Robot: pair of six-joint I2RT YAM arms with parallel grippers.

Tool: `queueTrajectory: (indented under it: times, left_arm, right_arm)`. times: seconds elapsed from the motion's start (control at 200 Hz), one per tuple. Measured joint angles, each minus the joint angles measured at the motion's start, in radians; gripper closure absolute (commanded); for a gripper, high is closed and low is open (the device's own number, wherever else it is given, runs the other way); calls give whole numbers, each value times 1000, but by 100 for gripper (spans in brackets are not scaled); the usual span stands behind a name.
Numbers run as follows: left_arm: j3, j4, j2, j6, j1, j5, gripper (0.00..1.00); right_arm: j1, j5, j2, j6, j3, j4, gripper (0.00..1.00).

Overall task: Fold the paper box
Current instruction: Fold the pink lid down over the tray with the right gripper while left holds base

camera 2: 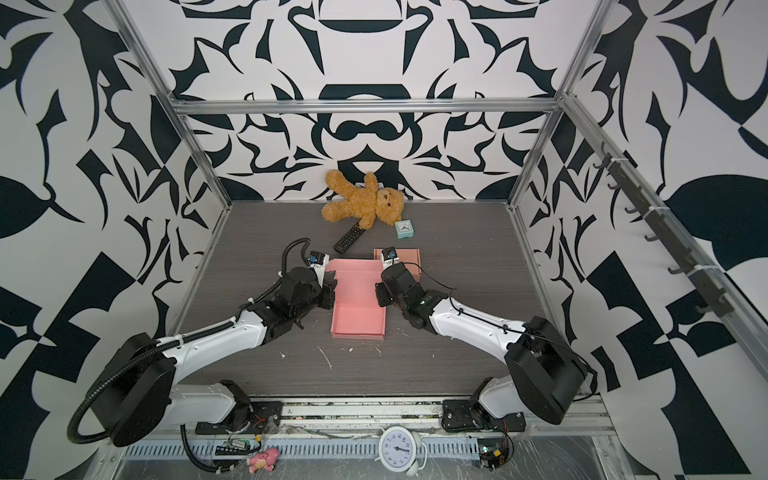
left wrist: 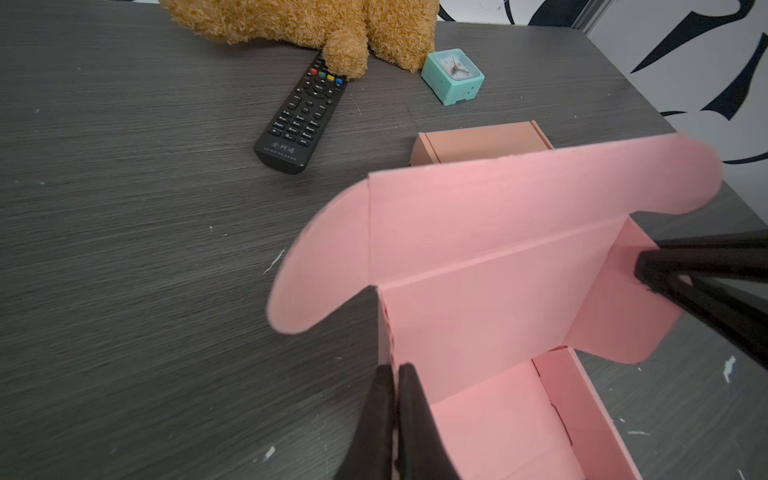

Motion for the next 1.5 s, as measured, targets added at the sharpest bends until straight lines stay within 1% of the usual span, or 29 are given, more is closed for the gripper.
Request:
queueTrajectory:
  times: [0.13,0.345,0.66,0.8,0.96,1.315,1.5]
  left_arm:
    - [-17,15,-8,-24,-45,-87,92]
    - [-68,60,-35,-35,-107,-185,93]
    - [-182,244,-54,1,-211,-324,91]
    - [-240,278,-86,28,-259,-337,89]
    - [-286,298,-87,48,-297,-327,88]
    - [-294,311,-60,51,-320,-353,88]
    - [-309,320,-60,47,-339,-356,88]
  right_arm:
    - [22,27,-22,5,-18,0,92]
    - [71,76,-68,6,-58,3,91]
    - [121,149,-85,3,-84,3,91]
    - [134,159,-114,3,-111,2,90]
    - [160,169,-137,-11,-155,15,89]
    - [209,205,-143,-27,-196,29,89]
    - [225,207,-174,-24,-242,32,87]
